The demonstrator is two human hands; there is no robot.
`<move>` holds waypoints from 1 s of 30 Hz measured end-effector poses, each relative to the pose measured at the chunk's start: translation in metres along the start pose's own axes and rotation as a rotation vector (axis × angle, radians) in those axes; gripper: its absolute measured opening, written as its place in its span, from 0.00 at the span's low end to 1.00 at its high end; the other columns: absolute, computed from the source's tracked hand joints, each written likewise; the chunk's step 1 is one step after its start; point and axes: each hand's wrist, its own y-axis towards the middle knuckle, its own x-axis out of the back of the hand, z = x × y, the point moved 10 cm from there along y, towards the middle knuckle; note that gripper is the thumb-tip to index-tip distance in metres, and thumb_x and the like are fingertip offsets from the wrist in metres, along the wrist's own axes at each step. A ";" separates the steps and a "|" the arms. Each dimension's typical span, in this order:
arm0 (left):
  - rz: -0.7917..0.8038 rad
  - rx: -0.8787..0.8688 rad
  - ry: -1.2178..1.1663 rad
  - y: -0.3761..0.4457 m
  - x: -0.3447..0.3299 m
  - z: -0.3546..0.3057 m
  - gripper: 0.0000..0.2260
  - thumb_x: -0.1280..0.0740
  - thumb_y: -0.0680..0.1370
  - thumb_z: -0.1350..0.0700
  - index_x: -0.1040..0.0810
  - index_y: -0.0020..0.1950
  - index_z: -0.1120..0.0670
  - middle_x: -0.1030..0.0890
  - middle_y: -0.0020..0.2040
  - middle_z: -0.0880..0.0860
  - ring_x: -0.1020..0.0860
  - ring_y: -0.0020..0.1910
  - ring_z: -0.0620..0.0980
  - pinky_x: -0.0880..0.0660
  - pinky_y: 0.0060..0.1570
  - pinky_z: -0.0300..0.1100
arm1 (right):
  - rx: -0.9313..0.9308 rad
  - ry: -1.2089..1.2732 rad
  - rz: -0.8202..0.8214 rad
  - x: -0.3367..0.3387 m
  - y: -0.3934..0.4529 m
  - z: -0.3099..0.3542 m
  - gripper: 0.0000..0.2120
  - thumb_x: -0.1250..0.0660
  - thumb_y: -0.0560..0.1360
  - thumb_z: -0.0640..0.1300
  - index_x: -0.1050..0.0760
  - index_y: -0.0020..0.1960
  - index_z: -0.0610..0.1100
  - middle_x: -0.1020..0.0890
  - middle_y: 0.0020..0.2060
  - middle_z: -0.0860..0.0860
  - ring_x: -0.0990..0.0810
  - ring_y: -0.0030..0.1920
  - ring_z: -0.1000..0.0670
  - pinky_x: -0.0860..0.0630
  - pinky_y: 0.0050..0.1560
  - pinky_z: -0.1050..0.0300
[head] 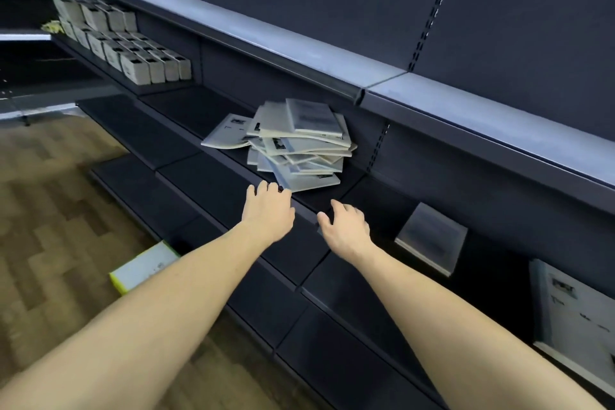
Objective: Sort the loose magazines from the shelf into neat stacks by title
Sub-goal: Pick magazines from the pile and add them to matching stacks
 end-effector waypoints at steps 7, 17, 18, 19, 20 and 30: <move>0.007 0.019 0.021 0.033 -0.011 0.034 0.19 0.44 0.82 0.47 0.30 0.70 0.53 0.29 0.68 0.56 0.35 0.70 0.57 0.41 0.71 0.55 | 0.013 0.002 0.025 -0.019 0.049 0.018 0.25 0.46 0.82 0.54 0.38 0.75 0.43 0.32 0.72 0.42 0.37 0.72 0.40 0.37 0.68 0.44; -0.069 0.002 0.086 0.137 -0.006 0.063 0.16 0.43 0.81 0.48 0.26 0.64 0.54 0.26 0.65 0.58 0.32 0.67 0.58 0.36 0.67 0.53 | 0.029 0.063 -0.010 -0.011 0.159 0.038 0.25 0.44 0.81 0.54 0.37 0.75 0.45 0.36 0.74 0.43 0.40 0.74 0.39 0.39 0.73 0.44; -0.081 -0.005 0.093 0.147 -0.004 0.064 0.16 0.43 0.81 0.48 0.26 0.63 0.54 0.26 0.64 0.58 0.31 0.66 0.58 0.35 0.66 0.53 | 0.012 0.076 -0.018 -0.007 0.169 0.038 0.26 0.43 0.82 0.55 0.39 0.76 0.46 0.39 0.76 0.44 0.42 0.75 0.39 0.41 0.74 0.44; -0.087 -0.010 0.100 0.157 -0.004 0.065 0.16 0.43 0.81 0.48 0.26 0.63 0.55 0.26 0.64 0.58 0.31 0.66 0.58 0.35 0.66 0.53 | -0.007 0.084 -0.025 -0.004 0.179 0.037 0.27 0.44 0.82 0.55 0.41 0.78 0.46 0.42 0.77 0.44 0.45 0.76 0.40 0.43 0.75 0.44; -0.086 -0.013 0.107 0.167 -0.005 0.065 0.17 0.42 0.80 0.48 0.26 0.63 0.55 0.26 0.64 0.58 0.30 0.65 0.58 0.35 0.66 0.53 | -0.020 0.083 -0.034 0.000 0.188 0.036 0.28 0.44 0.82 0.55 0.43 0.79 0.47 0.45 0.79 0.45 0.47 0.77 0.40 0.45 0.76 0.45; -0.084 -0.052 0.073 0.225 -0.018 0.070 0.21 0.42 0.79 0.45 0.28 0.68 0.54 0.27 0.65 0.57 0.32 0.66 0.59 0.35 0.66 0.56 | -0.090 0.001 -0.153 0.017 0.256 0.035 0.29 0.46 0.83 0.57 0.49 0.81 0.52 0.53 0.80 0.47 0.54 0.80 0.43 0.47 0.76 0.41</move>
